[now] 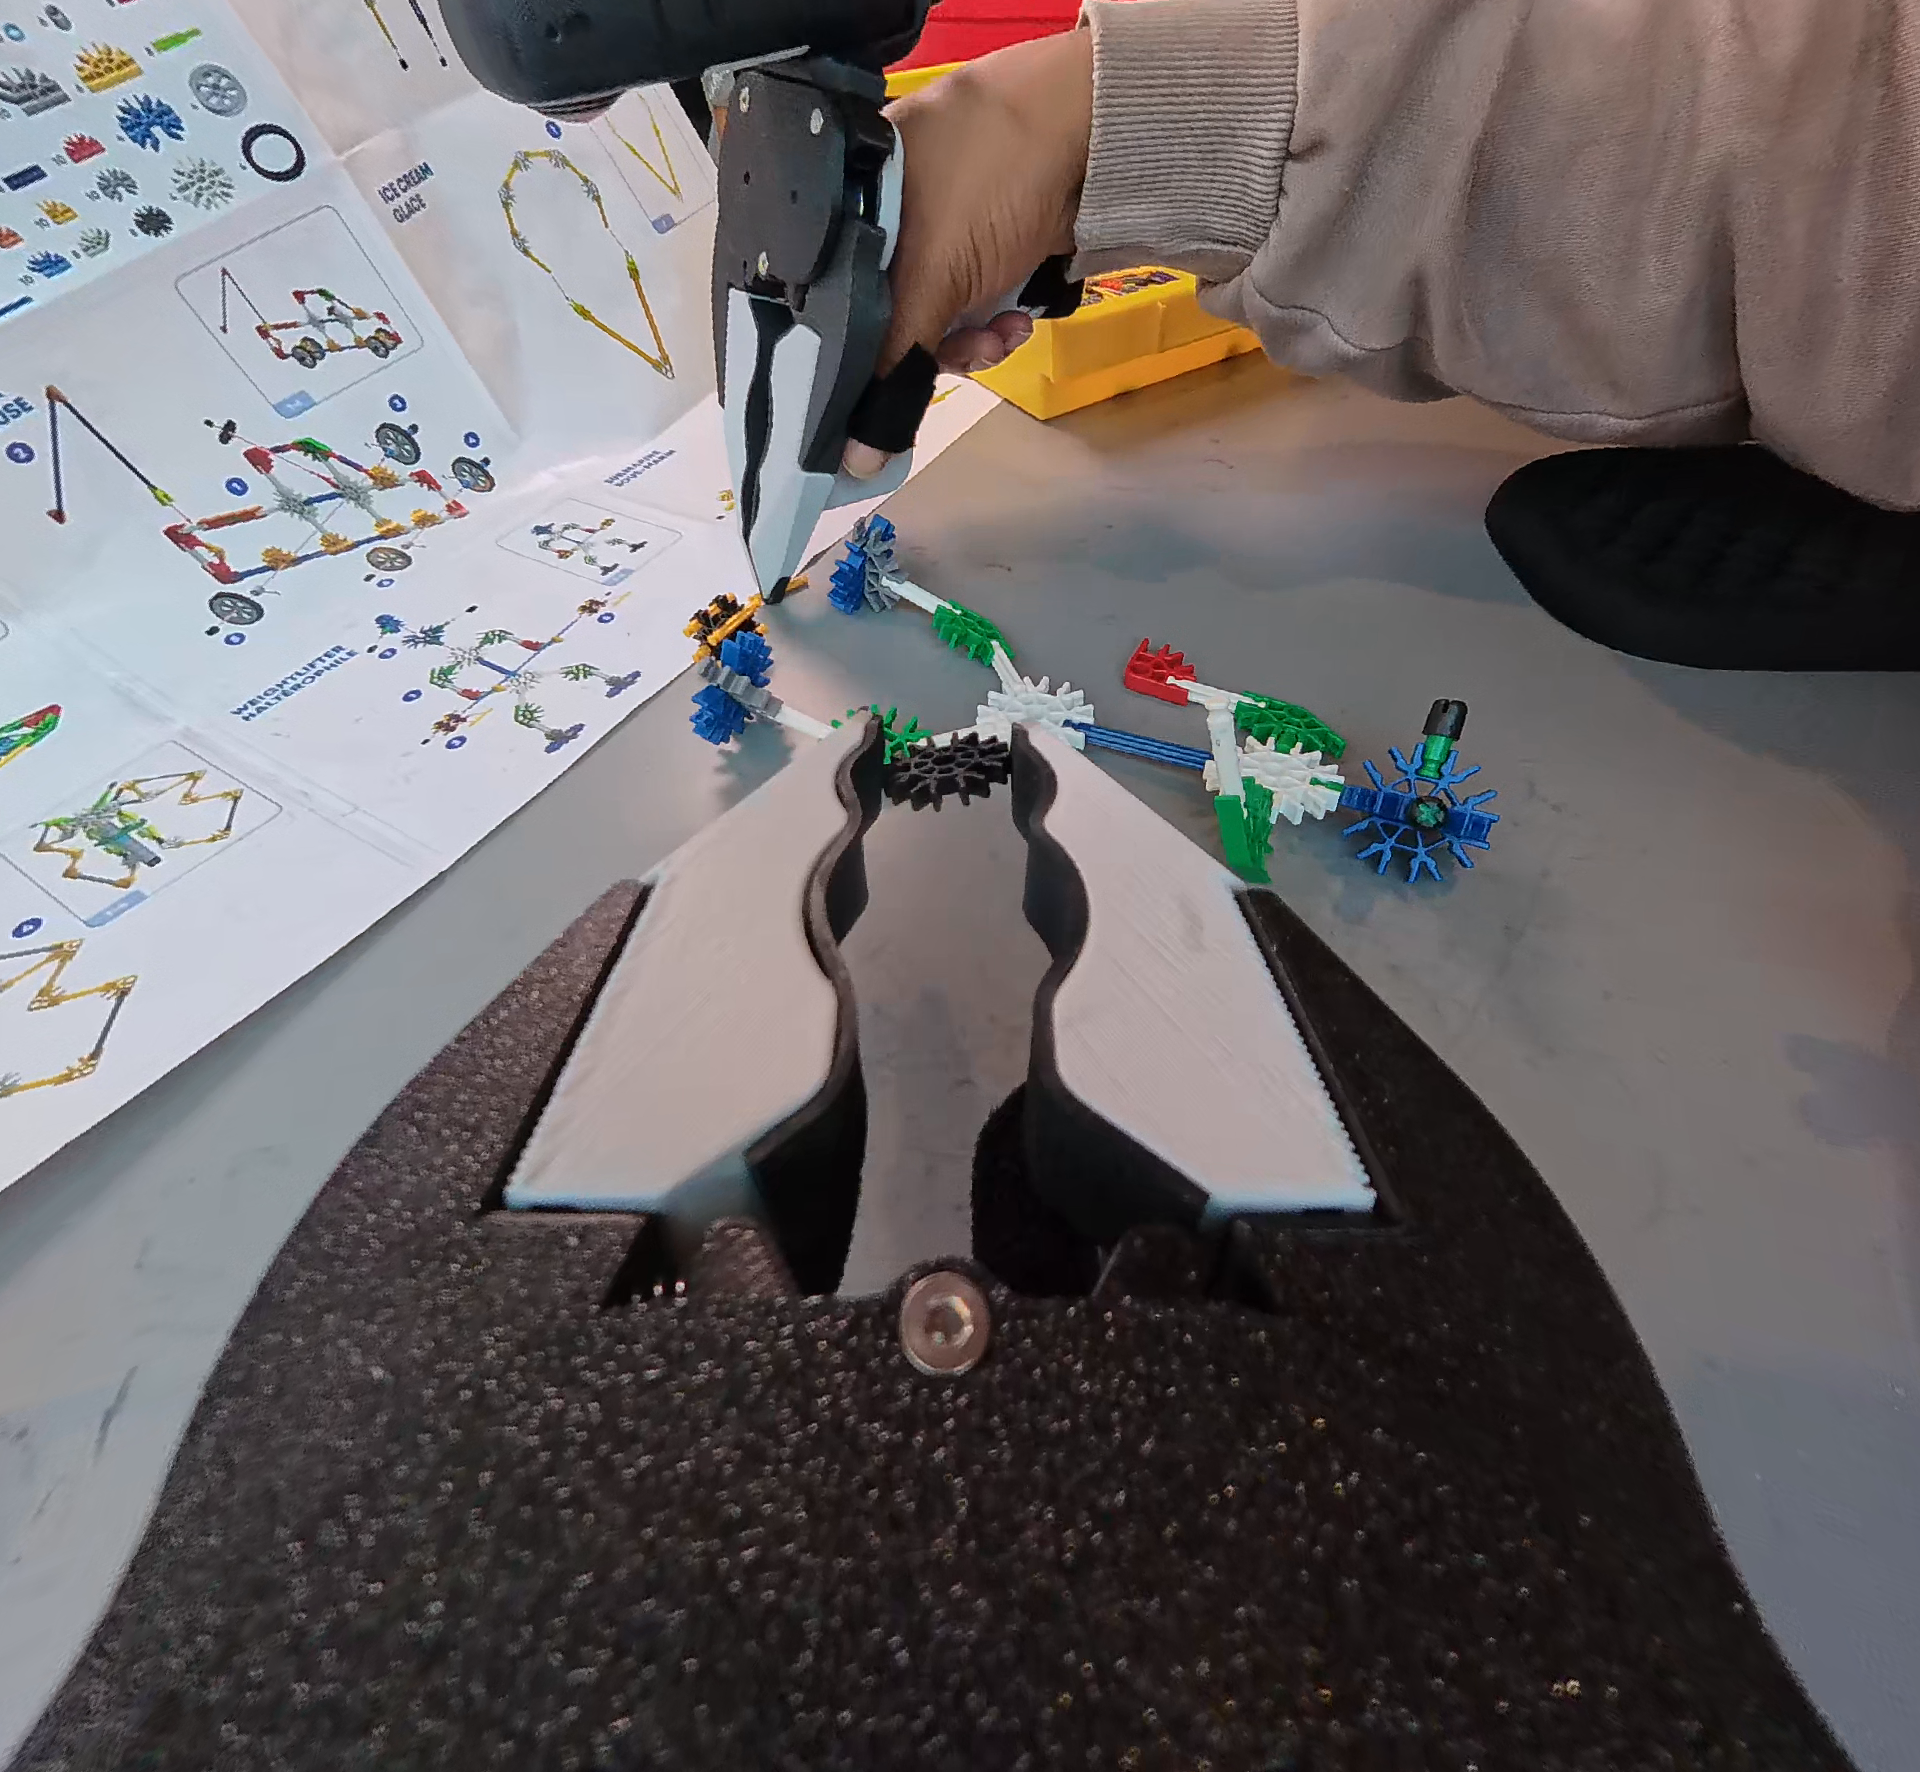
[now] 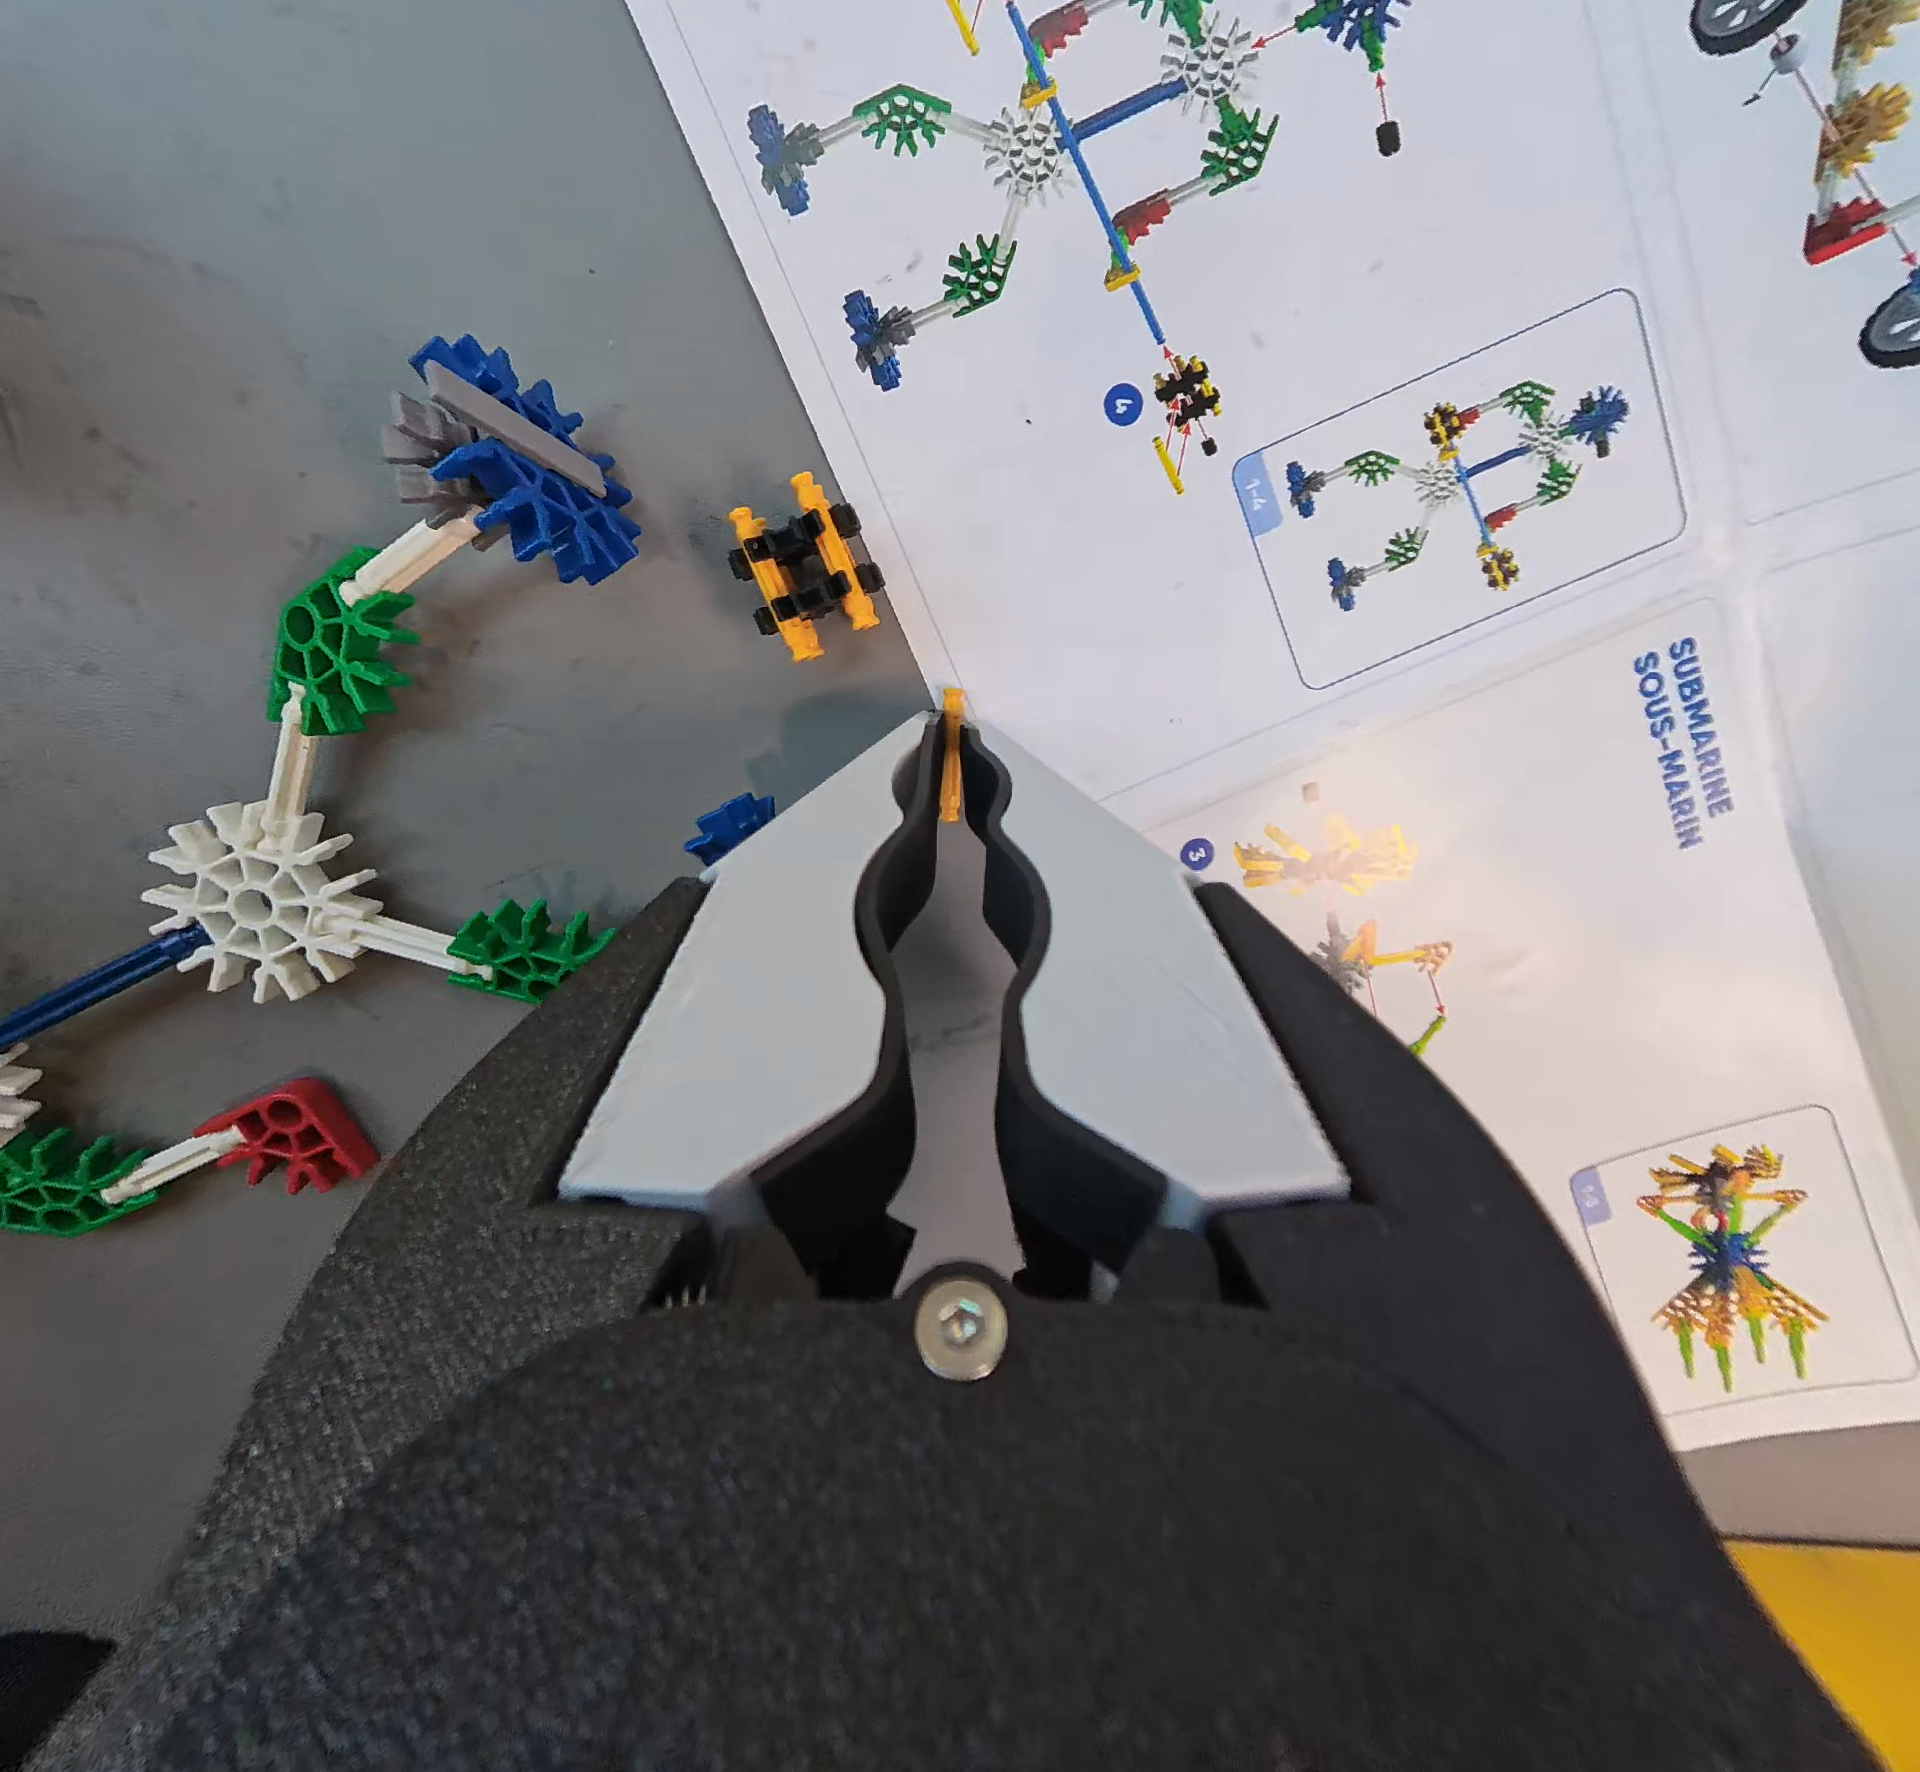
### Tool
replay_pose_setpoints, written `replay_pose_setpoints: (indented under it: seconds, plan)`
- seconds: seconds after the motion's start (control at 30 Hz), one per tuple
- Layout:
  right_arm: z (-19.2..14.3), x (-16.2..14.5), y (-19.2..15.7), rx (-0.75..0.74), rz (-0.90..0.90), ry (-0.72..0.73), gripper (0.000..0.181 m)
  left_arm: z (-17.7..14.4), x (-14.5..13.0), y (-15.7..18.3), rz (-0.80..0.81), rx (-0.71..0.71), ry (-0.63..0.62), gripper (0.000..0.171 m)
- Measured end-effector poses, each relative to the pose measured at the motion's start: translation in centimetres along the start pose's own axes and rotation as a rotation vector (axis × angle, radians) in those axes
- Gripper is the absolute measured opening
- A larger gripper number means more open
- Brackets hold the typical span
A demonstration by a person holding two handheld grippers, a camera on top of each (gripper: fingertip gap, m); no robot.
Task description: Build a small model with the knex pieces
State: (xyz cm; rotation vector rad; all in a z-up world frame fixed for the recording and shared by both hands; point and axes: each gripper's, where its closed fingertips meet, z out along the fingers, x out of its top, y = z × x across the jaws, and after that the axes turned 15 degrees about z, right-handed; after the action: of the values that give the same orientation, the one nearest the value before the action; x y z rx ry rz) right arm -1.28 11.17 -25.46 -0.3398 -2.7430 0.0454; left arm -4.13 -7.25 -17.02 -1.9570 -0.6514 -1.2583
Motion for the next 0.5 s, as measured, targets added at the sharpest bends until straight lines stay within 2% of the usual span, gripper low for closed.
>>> replay_pose_setpoints:
  seconds: [0.1,0.2,0.33,0.5]
  plan:
    - [-0.7,0.3,-0.1,-0.006,-0.015,0.049,0.001,-0.1,0.2,0.0,-0.015,-0.003,0.01,0.024]
    - [-3.2,1.4,-0.8,0.026,-0.007,0.17,0.001,-0.4,0.7,-0.2,-0.031,-0.004,0.046,0.024]
    - [-7.3,2.2,-3.7,0.132,-0.049,0.355,0.001,-0.6,1.2,-0.2,-0.05,-0.012,0.07,0.024]
    - [-10.6,0.8,-7.9,0.223,-0.133,0.526,0.002,0.0,0.3,0.4,-0.024,-0.029,0.012,0.024]
